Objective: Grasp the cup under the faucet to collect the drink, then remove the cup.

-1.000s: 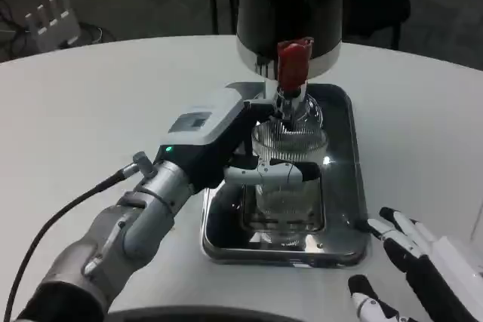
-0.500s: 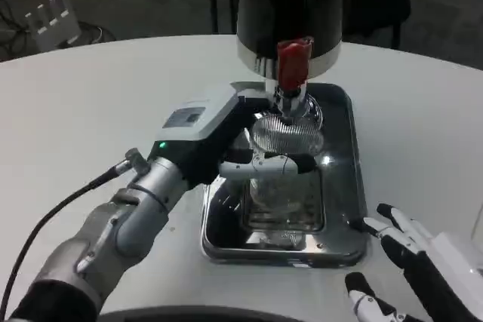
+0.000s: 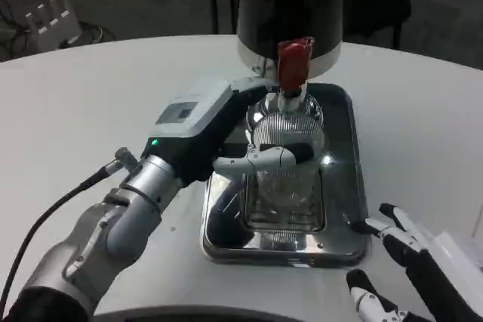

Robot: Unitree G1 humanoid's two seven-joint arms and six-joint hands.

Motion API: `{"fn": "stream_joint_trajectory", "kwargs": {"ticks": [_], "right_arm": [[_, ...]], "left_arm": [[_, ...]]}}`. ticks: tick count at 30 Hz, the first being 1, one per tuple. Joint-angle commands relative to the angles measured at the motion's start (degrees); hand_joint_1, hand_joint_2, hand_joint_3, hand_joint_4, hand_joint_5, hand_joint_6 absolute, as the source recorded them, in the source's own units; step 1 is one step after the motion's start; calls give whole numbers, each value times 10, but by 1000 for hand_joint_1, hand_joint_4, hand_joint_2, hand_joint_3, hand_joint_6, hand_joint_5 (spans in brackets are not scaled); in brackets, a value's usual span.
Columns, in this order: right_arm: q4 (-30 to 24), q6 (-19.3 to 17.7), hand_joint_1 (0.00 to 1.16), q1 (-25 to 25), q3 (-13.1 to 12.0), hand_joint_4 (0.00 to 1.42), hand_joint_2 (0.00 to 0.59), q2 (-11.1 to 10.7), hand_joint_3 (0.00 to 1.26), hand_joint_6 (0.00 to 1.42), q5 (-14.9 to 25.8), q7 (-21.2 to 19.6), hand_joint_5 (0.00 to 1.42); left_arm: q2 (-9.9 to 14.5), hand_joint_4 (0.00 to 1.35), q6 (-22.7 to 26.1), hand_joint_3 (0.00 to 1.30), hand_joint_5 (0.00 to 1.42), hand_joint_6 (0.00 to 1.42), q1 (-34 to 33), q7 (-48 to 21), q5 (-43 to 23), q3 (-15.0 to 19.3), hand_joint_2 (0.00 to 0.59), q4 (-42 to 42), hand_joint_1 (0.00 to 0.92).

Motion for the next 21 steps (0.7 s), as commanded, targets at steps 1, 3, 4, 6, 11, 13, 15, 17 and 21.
{"fn": "stream_joint_trajectory", "kwargs": {"ticks": [1,3,4,6,11,13,15,17,21], "right_arm": [[2,2,280,5,2,6,511,1,175,128,1,1,37],[2,3,284,4,3,10,517,2,183,128,0,2,37],[2,3,286,3,4,10,518,2,185,128,0,2,37],[2,2,287,2,5,11,519,1,186,128,-2,3,37],[1,6,290,3,7,11,519,4,187,128,-2,5,37],[1,7,291,3,8,11,519,3,187,128,-2,6,37],[2,7,292,0,10,11,519,1,187,128,-2,8,37],[3,8,293,-4,11,14,519,0,187,128,-2,9,37],[1,7,294,-5,14,19,519,0,187,128,-2,10,37]], "left_arm": [[15,52,-6,311,233,600,31,-11,-22,22,72,-49,111],[23,59,-5,311,228,590,52,-20,-34,37,72,-81,111],[29,61,-5,311,227,588,63,-25,-41,45,72,-95,111],[39,71,-4,312,227,585,85,-36,-54,59,74,-124,102],[54,146,3,332,275,602,147,-63,-115,108,74,-194,97],[48,220,9,361,350,692,171,-74,-155,133,83,-223,93],[42,296,13,393,414,747,188,-82,-186,153,104,-257,78],[36,345,20,412,447,755,194,-96,-224,169,115,-293,57],[24,349,66,376,424,641,179,-147,-297,184,120,-343,39]]}}
